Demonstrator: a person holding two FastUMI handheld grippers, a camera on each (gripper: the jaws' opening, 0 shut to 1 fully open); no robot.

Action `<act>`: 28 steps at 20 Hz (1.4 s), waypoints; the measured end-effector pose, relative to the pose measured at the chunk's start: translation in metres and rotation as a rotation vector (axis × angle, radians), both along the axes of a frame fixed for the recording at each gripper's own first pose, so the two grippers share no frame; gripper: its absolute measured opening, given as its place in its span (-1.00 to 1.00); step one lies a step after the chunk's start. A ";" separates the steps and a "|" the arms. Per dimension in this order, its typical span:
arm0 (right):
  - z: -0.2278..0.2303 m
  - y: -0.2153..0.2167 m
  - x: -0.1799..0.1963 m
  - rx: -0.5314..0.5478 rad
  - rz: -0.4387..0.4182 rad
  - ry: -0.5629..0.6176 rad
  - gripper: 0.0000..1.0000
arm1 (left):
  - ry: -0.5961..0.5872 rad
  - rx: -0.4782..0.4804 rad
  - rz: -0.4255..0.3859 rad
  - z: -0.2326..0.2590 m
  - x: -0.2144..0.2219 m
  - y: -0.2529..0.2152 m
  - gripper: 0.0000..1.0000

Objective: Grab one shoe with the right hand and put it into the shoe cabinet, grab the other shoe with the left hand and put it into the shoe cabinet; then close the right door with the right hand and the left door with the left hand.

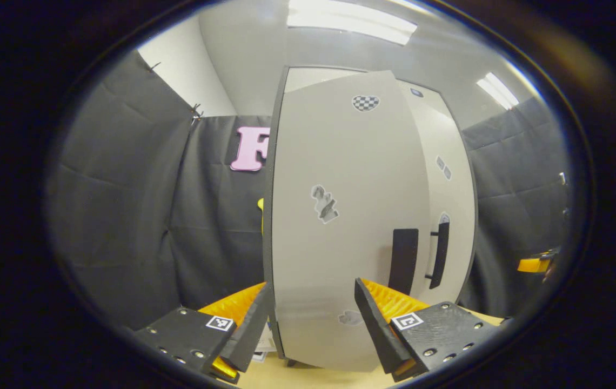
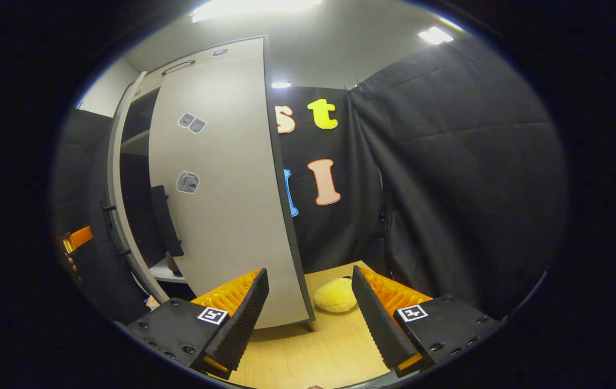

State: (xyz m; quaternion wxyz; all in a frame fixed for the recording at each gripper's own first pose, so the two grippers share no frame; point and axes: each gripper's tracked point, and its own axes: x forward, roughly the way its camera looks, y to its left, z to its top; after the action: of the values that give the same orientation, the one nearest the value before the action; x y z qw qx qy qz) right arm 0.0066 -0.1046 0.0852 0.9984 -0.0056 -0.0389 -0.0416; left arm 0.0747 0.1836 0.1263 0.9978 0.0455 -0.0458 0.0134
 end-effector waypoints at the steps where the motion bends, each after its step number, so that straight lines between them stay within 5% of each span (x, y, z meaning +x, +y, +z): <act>1: 0.004 0.007 0.003 -0.006 0.019 -0.010 0.96 | -0.005 0.010 0.010 0.002 -0.005 0.001 0.93; 11: 0.050 0.081 0.008 -0.073 0.187 -0.118 0.95 | -0.091 0.078 0.017 0.016 -0.035 -0.008 0.93; 21: -0.041 0.096 -0.009 -0.118 0.155 0.001 0.96 | 0.123 -0.035 0.012 -0.099 -0.038 -0.019 0.79; 23: -0.050 0.095 -0.010 -0.119 0.141 0.007 0.96 | 0.147 -0.041 0.013 -0.113 -0.041 -0.018 0.93; 28: -0.044 0.097 -0.006 -0.073 0.133 -0.018 0.96 | 0.175 -0.081 0.007 -0.128 -0.041 -0.019 0.66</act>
State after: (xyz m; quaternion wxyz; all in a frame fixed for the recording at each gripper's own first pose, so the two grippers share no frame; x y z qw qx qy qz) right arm 0.0006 -0.0079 0.0412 0.9977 -0.0388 -0.0498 0.0262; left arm 0.0337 0.1647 -0.0020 0.9990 0.0064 0.0425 0.0147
